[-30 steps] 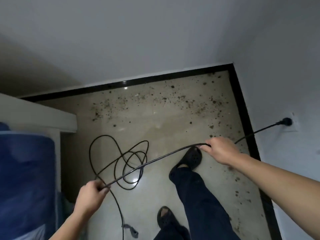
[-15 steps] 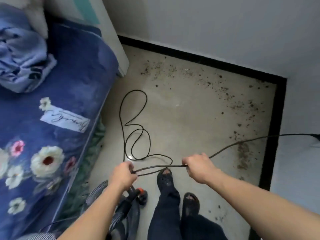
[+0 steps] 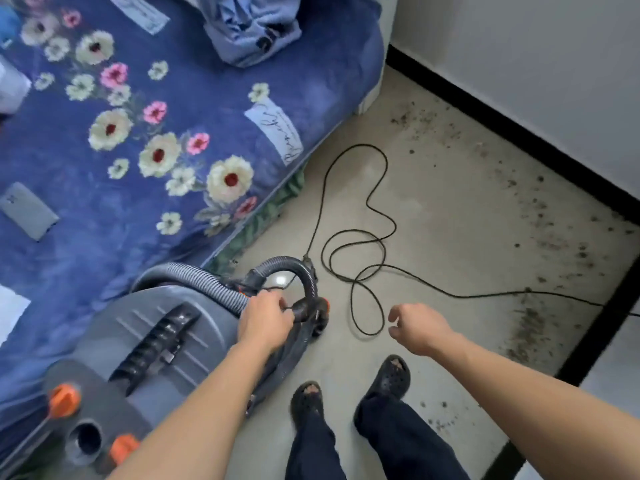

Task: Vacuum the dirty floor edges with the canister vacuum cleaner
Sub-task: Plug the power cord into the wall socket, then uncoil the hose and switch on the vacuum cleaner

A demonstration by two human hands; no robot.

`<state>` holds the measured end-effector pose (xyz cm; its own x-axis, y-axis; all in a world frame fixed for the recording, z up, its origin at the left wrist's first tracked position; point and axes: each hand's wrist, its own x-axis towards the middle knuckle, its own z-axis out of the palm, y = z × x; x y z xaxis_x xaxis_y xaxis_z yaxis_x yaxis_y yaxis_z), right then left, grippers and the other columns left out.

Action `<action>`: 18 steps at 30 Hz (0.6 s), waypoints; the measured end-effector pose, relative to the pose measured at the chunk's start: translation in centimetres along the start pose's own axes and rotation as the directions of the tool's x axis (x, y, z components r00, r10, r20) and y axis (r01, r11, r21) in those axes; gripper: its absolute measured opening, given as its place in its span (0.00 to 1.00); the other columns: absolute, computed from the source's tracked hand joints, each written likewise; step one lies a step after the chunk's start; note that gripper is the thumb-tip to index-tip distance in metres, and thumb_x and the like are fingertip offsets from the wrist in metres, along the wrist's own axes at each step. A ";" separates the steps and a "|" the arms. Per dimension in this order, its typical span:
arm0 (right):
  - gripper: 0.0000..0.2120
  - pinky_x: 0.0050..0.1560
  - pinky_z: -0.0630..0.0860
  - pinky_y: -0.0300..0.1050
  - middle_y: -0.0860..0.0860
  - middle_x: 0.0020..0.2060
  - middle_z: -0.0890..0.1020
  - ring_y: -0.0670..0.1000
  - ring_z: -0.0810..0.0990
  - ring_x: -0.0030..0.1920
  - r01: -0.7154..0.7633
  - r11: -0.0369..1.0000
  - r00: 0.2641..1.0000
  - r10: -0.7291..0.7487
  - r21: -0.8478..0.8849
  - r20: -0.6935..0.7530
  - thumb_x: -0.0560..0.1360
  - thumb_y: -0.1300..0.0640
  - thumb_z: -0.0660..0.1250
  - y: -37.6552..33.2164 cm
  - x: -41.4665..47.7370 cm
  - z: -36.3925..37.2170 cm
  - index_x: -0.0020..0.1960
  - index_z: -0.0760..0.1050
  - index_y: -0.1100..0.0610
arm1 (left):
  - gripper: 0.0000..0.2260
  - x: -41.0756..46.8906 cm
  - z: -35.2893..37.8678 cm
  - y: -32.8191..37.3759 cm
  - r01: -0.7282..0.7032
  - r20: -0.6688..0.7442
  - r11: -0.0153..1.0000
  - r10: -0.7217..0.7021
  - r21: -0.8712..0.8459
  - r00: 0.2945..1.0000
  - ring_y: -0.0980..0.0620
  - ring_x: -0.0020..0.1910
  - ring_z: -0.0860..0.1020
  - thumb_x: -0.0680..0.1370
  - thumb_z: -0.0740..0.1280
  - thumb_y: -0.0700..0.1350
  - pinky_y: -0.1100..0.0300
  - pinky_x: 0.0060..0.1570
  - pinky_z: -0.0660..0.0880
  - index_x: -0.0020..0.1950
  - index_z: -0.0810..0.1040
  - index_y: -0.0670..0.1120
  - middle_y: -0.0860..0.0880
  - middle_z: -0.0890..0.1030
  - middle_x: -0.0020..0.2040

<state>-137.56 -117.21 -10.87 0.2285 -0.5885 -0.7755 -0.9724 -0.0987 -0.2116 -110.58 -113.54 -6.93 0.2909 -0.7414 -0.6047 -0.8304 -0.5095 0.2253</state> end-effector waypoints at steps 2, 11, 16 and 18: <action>0.15 0.52 0.74 0.45 0.52 0.57 0.82 0.55 0.78 0.58 0.062 0.998 0.998 -0.062 -0.011 -0.027 0.76 0.51 0.62 -4.5 -0.7 -0.2 0.62 0.76 0.51 | 0.06 -2.2 -2.3 -3.1 -0.029 -0.094 0.999 0.026 -0.037 0.995 0.42 0.54 0.76 0.75 0.65 0.46 0.50 0.53 0.74 0.50 0.79 0.48 0.45 0.78 0.52; 0.16 0.51 0.76 0.48 0.51 0.53 0.82 0.57 0.79 0.55 0.276 0.952 0.924 -0.224 0.135 -0.309 0.74 0.49 0.65 -26.4 -2.0 0.5 0.61 0.74 0.50 | 0.12 -10.3 -9.0 -21.7 -0.078 -0.487 0.992 0.117 0.099 0.866 0.41 0.50 0.76 0.70 0.63 0.46 0.48 0.48 0.75 0.50 0.80 0.45 0.45 0.78 0.50; 0.24 0.57 0.74 0.48 0.57 0.61 0.79 0.59 0.77 0.60 0.078 0.977 0.980 -0.039 0.197 -0.193 0.73 0.57 0.65 -29.4 1.7 3.8 0.69 0.68 0.54 | 0.25 -11.6 -6.7 -29.8 0.069 -0.258 0.993 -0.043 0.094 0.965 0.41 0.73 0.62 0.80 0.56 0.57 0.46 0.67 0.64 0.75 0.63 0.49 0.42 0.62 0.75; 0.25 0.58 0.73 0.48 0.58 0.61 0.79 0.60 0.77 0.60 0.060 0.978 0.983 -0.023 0.198 -0.184 0.72 0.62 0.64 -29.3 3.0 5.0 0.68 0.70 0.56 | 0.28 -11.6 -5.0 -31.5 0.041 -0.219 0.996 -0.024 0.073 0.975 0.41 0.76 0.55 0.80 0.55 0.59 0.46 0.70 0.60 0.78 0.55 0.51 0.44 0.50 0.79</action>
<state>-108.11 -112.12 -9.98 0.2383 -0.7240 -0.6474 -0.9281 0.0265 -0.3713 -85.47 -91.08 -3.23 0.4075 -0.8066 -0.4282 -0.8505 -0.5060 0.1437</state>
